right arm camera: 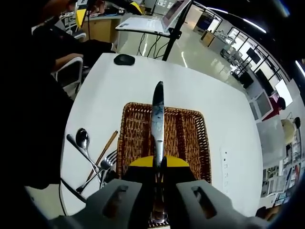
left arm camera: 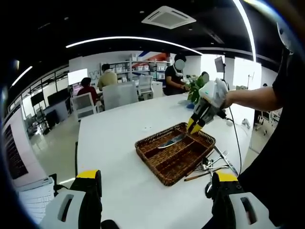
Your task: Arrange the knives, forks, and spoons in their matching storage slots by inserting each utensil handle-first until every utensil is classified and aligned in the correct compartment
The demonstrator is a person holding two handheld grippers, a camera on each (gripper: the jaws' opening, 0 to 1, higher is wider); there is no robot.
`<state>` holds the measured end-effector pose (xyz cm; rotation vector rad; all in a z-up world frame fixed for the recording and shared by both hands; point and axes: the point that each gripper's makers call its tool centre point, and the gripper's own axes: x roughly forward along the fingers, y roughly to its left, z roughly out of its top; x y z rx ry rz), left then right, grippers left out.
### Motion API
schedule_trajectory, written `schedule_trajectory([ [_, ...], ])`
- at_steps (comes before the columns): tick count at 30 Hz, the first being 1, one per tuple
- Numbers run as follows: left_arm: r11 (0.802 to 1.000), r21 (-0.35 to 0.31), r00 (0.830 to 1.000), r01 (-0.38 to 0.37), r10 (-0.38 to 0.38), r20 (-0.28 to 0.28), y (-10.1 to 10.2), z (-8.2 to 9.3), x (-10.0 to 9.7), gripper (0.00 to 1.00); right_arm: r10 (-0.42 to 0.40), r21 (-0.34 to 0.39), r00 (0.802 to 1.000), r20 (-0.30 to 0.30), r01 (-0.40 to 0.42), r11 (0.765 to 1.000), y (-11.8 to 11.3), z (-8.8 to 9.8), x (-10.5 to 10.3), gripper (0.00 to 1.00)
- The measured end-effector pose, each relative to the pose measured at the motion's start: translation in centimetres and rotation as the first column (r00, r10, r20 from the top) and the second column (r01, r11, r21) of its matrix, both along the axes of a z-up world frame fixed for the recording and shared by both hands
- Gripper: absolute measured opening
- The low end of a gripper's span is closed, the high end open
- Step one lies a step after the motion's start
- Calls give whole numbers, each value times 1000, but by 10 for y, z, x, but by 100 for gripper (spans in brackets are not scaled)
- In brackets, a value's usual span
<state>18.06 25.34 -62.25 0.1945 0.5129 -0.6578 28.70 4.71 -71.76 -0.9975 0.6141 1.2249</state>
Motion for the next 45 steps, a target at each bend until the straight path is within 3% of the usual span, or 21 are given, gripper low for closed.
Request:
schedule_trajectory([
  [11,1000,-1,1000,-4,4,-8,1,-3,1,100,-5,-10,1000,-5,5,1000,-1,-13,3,2],
  [27,1000,9,999,-22,22,-24,4,-7,2,100,4,-22,999,-33,-5,1000,-9,-53,2,2],
  [45,999,14,999,-35,35,-35,9,-9,7,100,11,-19,999,-41,-12,1000,-1,-81,3,2],
])
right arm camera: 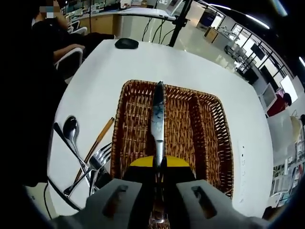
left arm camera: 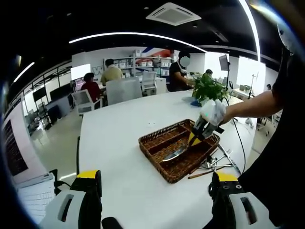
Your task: Arrange the knives, forks, and spoons in their matching storage slots by inserting each utensil handle-first until every utensil is classified and aligned in the correct compartment
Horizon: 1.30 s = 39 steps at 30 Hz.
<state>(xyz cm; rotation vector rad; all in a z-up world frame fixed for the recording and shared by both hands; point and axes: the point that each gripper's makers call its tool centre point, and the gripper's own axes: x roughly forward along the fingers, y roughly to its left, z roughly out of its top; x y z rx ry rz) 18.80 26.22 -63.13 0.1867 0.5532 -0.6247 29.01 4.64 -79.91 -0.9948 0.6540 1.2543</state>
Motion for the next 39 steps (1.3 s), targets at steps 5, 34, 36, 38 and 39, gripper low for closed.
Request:
schedule_trajectory([
  [5,1000,-1,1000,-6,6,-4,4,-1,1,100,3,-1,1000,-2,-3,1000,4,-5,1,2],
  [34,1000,12,1000,-6,6,-24,15,-11,0,100,-2,-25,999,-35,1,1000,4,-46,-1,2],
  [36,1000,11,1000,-6,7,-25,15,-12,0,100,1,-25,999,-36,-2,1000,4,-47,-1,2],
  [38,1000,8,1000,-7,7,-26,14,-13,0,100,4,-22,999,-36,-5,1000,6,-48,-2,2],
  [39,1000,8,1000,-6,7,-27,14,-14,0,100,6,-24,999,-35,-7,1000,6,-49,-2,2],
])
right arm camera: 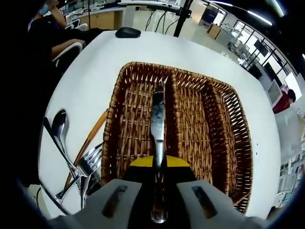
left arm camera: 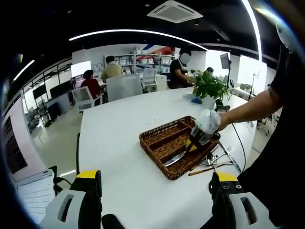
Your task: Arrange the knives, forks, and spoons in their matching storage slots by inserting each utensil handle-first until every utensil is classified and aligned in the correct compartment
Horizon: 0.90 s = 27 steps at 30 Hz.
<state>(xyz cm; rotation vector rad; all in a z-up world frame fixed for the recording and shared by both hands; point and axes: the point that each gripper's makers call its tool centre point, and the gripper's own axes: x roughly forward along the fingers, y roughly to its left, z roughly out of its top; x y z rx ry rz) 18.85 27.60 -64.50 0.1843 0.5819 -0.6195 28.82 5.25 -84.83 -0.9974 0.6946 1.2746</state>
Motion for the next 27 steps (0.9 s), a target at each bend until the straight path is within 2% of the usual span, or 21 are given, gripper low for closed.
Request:
schedule_trajectory([
  [16,1000,-5,1000,-2,2,-2,-1,-1,0,100,1,-35,1000,-2,-1,999,1,-15,-2,3],
  [25,1000,-4,1000,4,-4,1,-4,-2,2,100,9,-21,1000,2,-9,1000,1,-16,-1,5],
  [27,1000,-5,1000,8,-8,2,-4,-1,3,100,36,14,999,23,-36,999,4,-10,-1,5],
])
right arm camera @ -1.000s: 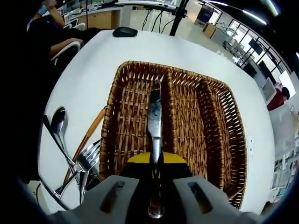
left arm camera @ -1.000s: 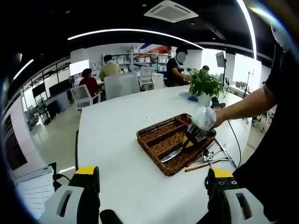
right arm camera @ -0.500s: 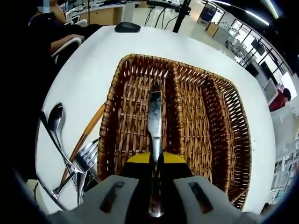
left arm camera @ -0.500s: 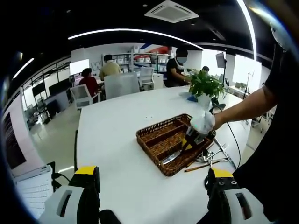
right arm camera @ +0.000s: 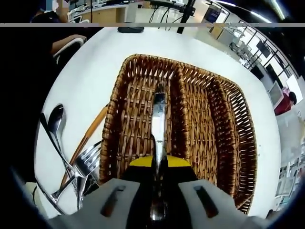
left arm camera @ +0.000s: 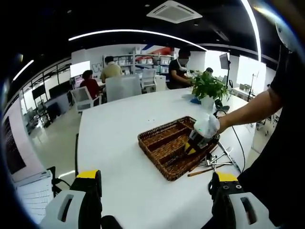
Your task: Arrange the knives, forks, and spoons in their matching storage slots by inserting each utensil handle-first until every utensil is classified and aligned in the correct compartment
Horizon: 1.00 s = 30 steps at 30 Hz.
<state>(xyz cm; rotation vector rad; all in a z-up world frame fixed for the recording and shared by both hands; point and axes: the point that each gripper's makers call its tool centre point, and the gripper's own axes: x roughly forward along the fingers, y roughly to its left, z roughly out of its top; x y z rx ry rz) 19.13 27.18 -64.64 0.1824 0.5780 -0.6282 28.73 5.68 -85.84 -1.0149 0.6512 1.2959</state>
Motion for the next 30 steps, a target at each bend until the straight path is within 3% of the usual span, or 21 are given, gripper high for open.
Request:
schedule_trajectory([
  [3,1000,-1,1000,2,-2,3,0,0,1,100,-44,54,998,-41,46,997,7,16,2,9],
  [8,1000,-4,1000,10,-10,10,-3,2,3,100,-58,121,997,-48,63,991,16,39,2,17],
  [11,1000,-6,1000,17,-17,17,-8,4,5,100,-88,164,996,-26,91,982,18,50,7,39],
  [16,999,-9,999,32,-32,28,-19,8,6,100,-151,222,988,-28,154,963,9,69,12,53],
  [21,999,-11,998,48,-47,39,-29,12,7,100,-239,285,971,-27,237,929,-6,90,17,57],
  [23,998,-14,998,54,-53,46,-35,14,8,100,-292,337,956,-30,285,897,-14,104,21,67],
  [27,998,-21,996,62,-61,60,-44,17,8,100,-333,368,943,-20,316,874,-31,121,19,75],
  [30,997,-37,995,65,-63,71,-51,21,8,100,-383,407,923,-23,359,840,-45,136,15,85],
])
